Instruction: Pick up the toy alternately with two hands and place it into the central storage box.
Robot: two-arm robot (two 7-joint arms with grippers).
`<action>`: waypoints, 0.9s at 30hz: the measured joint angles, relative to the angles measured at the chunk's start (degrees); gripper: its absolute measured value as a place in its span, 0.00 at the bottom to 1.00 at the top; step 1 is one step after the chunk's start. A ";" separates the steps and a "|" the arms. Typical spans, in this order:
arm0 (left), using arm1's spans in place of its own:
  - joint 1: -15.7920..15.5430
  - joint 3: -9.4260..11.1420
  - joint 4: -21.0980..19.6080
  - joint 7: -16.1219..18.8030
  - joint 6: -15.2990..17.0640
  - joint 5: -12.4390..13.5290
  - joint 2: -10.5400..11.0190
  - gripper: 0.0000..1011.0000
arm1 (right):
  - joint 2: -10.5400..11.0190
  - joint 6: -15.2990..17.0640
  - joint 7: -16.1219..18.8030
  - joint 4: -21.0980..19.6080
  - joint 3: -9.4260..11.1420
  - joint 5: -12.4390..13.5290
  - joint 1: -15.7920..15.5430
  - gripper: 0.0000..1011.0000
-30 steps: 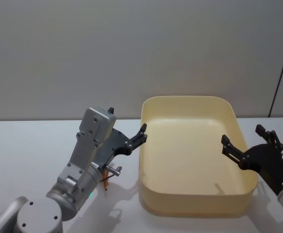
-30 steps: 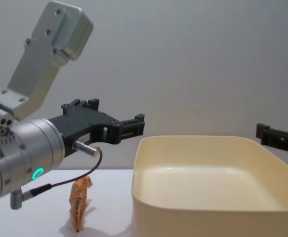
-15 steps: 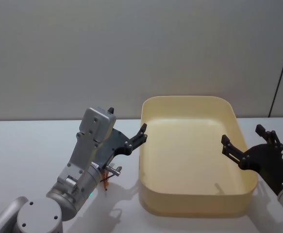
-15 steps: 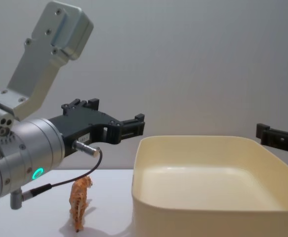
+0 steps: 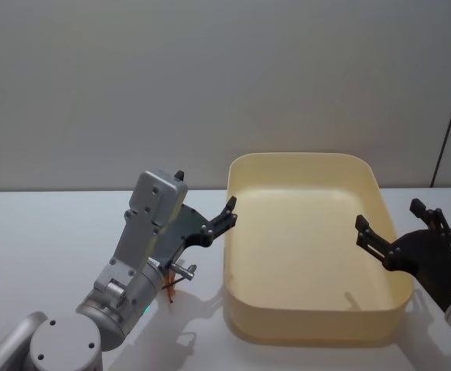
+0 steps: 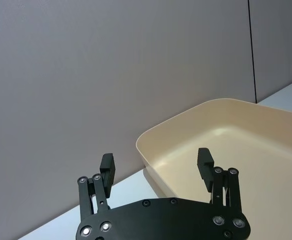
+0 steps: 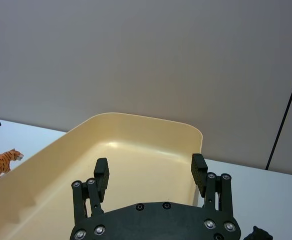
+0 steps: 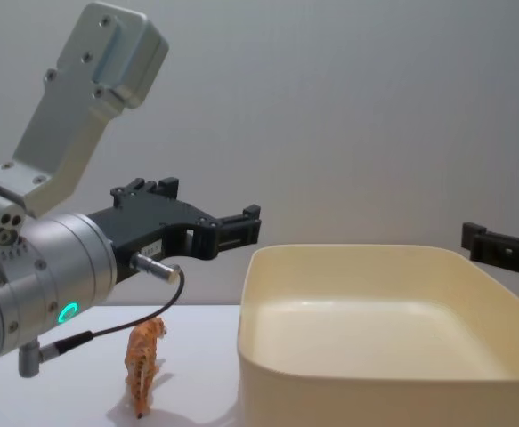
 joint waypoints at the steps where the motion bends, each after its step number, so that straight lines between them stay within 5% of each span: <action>1: 0.00 0.00 0.00 0.00 0.00 0.00 0.00 0.99 | 0.00 0.00 0.00 0.00 0.00 0.00 0.00 0.99; 27: 0.00 0.00 0.00 0.00 0.00 0.00 0.00 0.99 | 0.34 -0.17 0.02 -0.37 0.18 -0.01 -0.45 0.99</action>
